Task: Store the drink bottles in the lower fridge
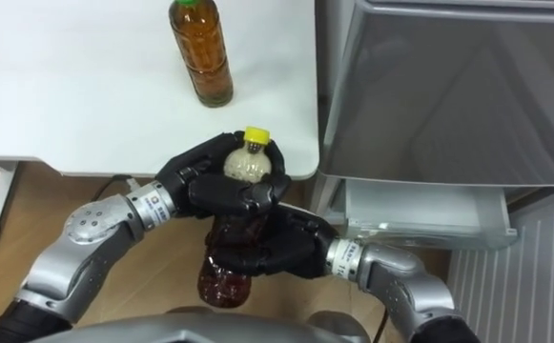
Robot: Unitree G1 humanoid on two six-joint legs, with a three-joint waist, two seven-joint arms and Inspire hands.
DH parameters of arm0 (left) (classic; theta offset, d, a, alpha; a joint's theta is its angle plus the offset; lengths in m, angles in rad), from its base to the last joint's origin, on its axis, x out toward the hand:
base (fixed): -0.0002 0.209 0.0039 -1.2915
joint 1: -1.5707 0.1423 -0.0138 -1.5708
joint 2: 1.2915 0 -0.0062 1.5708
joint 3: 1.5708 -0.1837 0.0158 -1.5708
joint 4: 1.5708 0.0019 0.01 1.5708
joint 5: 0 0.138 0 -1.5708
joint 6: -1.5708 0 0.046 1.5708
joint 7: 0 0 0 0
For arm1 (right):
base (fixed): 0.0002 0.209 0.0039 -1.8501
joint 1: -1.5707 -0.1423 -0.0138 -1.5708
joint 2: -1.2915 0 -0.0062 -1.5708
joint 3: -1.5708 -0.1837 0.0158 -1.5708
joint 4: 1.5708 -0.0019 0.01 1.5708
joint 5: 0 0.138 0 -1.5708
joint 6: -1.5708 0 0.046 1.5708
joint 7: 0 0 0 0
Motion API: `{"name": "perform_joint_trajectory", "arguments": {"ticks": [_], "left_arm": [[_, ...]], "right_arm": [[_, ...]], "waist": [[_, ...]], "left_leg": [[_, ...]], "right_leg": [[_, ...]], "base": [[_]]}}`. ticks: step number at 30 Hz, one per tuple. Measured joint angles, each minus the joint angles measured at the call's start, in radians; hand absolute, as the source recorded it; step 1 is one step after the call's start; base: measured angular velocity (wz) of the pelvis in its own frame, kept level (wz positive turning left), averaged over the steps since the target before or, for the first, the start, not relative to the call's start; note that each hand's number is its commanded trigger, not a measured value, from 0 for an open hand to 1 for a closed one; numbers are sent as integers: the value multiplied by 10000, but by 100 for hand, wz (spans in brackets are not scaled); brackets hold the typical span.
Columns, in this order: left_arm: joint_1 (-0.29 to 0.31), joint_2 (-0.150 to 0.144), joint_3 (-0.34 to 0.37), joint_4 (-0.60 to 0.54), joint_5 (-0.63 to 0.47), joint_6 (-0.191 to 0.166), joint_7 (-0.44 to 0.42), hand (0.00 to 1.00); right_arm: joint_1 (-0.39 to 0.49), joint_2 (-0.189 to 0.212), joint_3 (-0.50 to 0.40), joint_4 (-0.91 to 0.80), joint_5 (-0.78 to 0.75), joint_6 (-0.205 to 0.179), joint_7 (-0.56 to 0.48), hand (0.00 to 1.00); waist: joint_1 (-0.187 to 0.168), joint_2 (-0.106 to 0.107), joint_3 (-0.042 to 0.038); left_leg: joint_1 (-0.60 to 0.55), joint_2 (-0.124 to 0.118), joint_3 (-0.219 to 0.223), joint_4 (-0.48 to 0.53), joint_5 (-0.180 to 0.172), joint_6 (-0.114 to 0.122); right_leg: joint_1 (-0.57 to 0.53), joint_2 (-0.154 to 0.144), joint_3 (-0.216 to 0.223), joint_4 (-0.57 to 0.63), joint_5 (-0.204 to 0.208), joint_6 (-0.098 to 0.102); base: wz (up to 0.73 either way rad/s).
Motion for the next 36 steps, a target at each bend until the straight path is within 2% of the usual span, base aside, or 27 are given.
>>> {"name": "perform_joint_trajectory", "arguments": {"ticks": [1, 2, 3, 10, 15, 23, 28, 30, 32, 35, 36], "left_arm": [[0, -16, 0, 0, 44, 2, 2, 64], [-1, -56, 2, 0, 96, 2, 3, 50], [-1, -73, 3, 0, 99, 2, 3, 0], [-2, -50, -1, 0, 98, 6, -72, 0], [-2, 73, 165, -3, 104, 124, -25, 0], [-9, 128, 223, -513, 96, 123, 3, 0], [-15, 359, 285, -865, 125, 123, 5, 0], [-127, 311, 553, -1022, 129, 121, 22, 0], [-162, 232, 966, -1461, 116, 97, 83, 0], [-322, 74, 1531, -2294, -47, -276, 278, 0], [-361, -11, 1618, -2496, -200, -427, 389, 0]], "right_arm": [[0, 0, 5, 0, 0, 0, -8, 100], [0, 5, 6, 0, 0, 0, -24, 100], [0, 4, 6, 0, 1, -2, -25, 100], [-11, -103, -4, 1, -44, -27, -25, 100], [-12, -354, -71, 0, -107, -248, 2, 100], [-40, -215, -262, 102, -78, -681, 128, 100], [-108, -128, -444, 166, 154, -650, 442, 100], [-161, -102, -466, 451, 489, -617, 543, 100], [-142, -119, -495, 607, 478, -428, 515, 100], [202, -235, -516, 802, 479, -255, 485, 100], [354, -319, -517, 801, 477, -175, 481, 100]], "waist": [[-1, -1, 0], [-2, -2, 0], [-1, -1, 0], [0, -4, -1], [-7, -4, -1], [-3, 14, -10], [-3, 39, -8], [5, 89, 3], [24, 158, 24], [182, 304, 36], [246, 363, 8]], "left_leg": [[0, 1, 0, 0, 0, 0], [-1, 2, 0, 1, 0, 0], [-1, 1, 0, 1, 0, 0], [-4, -1, 3, 24, 0, 0], [-51, 4, -16, 33, -1, -1], [-65, 2, -37, 51, -1, -1], [-54, 13, -18, 73, -1, -2], [-55, 17, -14, 97, -2, -2], [-58, 21, -10, 100, -3, -2], [-8, 13, 7, 21, -2, 0], [21, 9, 12, 0, 0, 1]], "right_leg": [[0, -1, 0, 0, 0, 0], [-2, -4, 1, -1, 0, 0], [-2, -5, 1, -1, 0, 0], [-3, -13, -4, -3, 0, 0], [-16, 12, -20, -16, 5, -7], [1, 2, -81, -43, 8, -7], [18, -21, -54, -53, 10, -10], [20, -23, -9, -40, 13, -14], [16, -18, -18, -28, 16, -18], [13, -25, -23, -22, 21, -21], [24, -30, -17, -21, 20, -21]], "base": [[0], [0], [0], [0], [0], [0], [0], [0], [0], [-2], [-4]]}}
